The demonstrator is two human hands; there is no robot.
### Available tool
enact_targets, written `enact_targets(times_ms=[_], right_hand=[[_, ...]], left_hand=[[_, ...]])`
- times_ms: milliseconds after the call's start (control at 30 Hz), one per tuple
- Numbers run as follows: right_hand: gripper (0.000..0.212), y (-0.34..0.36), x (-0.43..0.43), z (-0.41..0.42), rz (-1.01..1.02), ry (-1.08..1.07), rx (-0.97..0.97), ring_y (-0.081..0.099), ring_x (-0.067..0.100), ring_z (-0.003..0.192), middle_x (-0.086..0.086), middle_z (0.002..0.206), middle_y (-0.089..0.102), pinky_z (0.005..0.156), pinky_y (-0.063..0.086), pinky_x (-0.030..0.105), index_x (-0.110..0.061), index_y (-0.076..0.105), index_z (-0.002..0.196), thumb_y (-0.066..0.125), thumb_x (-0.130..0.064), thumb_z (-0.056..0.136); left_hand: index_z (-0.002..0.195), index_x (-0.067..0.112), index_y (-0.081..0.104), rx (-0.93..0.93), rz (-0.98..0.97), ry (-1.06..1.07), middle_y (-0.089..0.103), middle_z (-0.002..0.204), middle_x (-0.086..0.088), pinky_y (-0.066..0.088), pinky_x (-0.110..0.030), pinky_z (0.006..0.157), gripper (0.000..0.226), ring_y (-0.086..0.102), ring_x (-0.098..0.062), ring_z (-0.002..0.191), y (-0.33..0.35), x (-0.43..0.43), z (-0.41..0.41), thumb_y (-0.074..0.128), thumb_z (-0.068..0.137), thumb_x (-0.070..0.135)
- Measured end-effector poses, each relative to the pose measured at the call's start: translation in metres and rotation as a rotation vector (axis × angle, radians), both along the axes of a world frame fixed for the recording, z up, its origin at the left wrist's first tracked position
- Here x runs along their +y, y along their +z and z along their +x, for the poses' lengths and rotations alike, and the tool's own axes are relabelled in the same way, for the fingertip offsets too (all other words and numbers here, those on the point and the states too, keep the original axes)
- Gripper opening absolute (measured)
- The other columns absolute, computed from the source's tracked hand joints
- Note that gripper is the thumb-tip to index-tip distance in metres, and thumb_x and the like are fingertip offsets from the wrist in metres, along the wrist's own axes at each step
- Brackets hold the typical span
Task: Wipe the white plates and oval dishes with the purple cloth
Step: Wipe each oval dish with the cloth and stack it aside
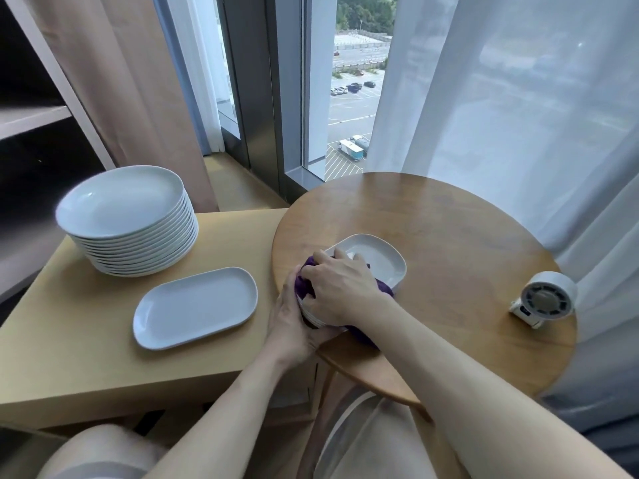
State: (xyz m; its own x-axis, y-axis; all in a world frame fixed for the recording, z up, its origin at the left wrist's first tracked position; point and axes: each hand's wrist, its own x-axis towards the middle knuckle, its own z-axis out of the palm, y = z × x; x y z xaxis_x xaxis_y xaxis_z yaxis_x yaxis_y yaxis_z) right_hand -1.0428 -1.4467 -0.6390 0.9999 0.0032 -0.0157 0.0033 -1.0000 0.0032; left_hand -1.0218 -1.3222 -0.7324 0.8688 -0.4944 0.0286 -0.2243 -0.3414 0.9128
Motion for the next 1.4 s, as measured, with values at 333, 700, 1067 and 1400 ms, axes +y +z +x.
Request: enact_targets(times_ms=[333,700,1067,1400], right_hand=[[0.008,0.014,-0.051,-0.02,0.129,-0.191,0.206,0.038,0.021,0.098,-0.009,0.096,0.043,0.084,0.038,0.042,-0.04,0.057,0.089,0.057,-0.048,0.086],[0.036,-0.002,-0.091,0.016,-0.051,-0.413,0.004,0.039,0.028,0.096,0.001,0.103,0.044,0.083,0.037,0.044,-0.027,0.066,0.105,0.046,-0.054,0.094],[0.039,0.007,-0.051,0.025,-0.076,-0.194,0.063,0.046,0.033,0.116,0.007,0.129,0.05,0.086,0.037,0.048,-0.028,0.059,0.129,0.045,-0.046,0.096],[0.027,0.016,0.008,0.005,-0.032,-0.006,0.101,0.046,0.028,0.113,0.0,0.118,0.052,0.079,0.026,0.043,-0.024,0.064,0.113,0.048,-0.037,0.096]], left_hand=[[0.136,0.075,0.008,0.026,-0.035,0.026,0.038,0.144,0.029,0.037,-0.028,0.112,0.12,0.04,-0.001,0.135,-0.001,0.0,-0.001,0.084,0.043,0.085],[0.152,0.054,0.01,0.058,-0.052,0.026,0.033,0.153,0.018,0.032,-0.036,0.121,0.13,0.034,-0.003,0.141,-0.007,-0.004,-0.001,0.087,0.05,0.071],[0.146,0.063,0.005,0.035,-0.067,0.021,0.03,0.153,0.017,0.032,-0.039,0.122,0.126,0.033,-0.007,0.142,-0.009,-0.004,-0.004,0.084,0.049,0.078],[0.148,0.055,0.019,-0.016,-0.08,0.019,0.047,0.15,0.011,0.045,-0.048,0.111,0.125,0.048,-0.014,0.136,0.0,-0.002,0.001,0.091,0.047,0.064]])
